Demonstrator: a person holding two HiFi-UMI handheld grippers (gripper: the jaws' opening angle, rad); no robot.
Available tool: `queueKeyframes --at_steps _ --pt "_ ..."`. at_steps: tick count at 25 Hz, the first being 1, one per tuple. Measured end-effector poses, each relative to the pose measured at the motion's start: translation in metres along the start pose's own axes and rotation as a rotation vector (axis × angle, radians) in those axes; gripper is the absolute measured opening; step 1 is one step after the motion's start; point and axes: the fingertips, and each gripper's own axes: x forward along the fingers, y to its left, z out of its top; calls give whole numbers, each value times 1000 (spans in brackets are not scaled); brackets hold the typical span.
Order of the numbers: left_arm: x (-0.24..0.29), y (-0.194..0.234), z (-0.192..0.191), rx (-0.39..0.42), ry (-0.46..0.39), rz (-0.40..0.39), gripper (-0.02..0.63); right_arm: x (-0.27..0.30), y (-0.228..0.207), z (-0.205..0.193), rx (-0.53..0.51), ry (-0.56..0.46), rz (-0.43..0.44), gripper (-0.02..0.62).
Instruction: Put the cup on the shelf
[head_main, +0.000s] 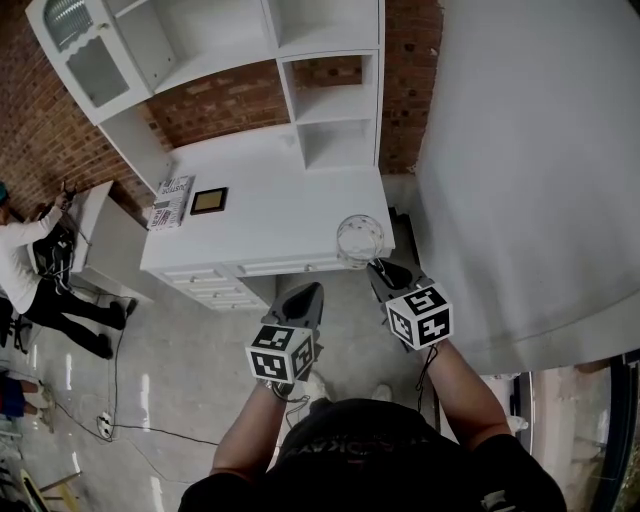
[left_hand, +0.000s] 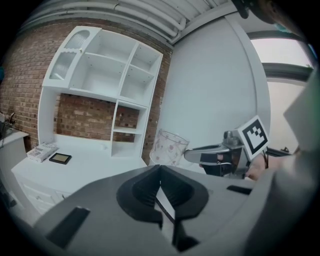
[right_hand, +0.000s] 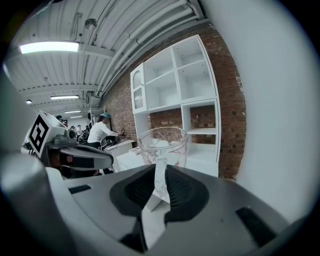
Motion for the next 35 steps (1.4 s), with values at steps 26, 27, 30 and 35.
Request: queueKeyframes --at_steps 26,27,30,35 --pt "-19 161 17 17 18 -108 5 138 77 45 41 10 -91 54" --pt "-20 165 18 15 16 -108 5 142 81 46 40 13 -89 54" --pt "-22 174 18 9 12 -107 6 151 87 50 33 18 -86 54" --pt "-20 181 21 5 5 -108 5 160 88 56 28 20 -83 54"
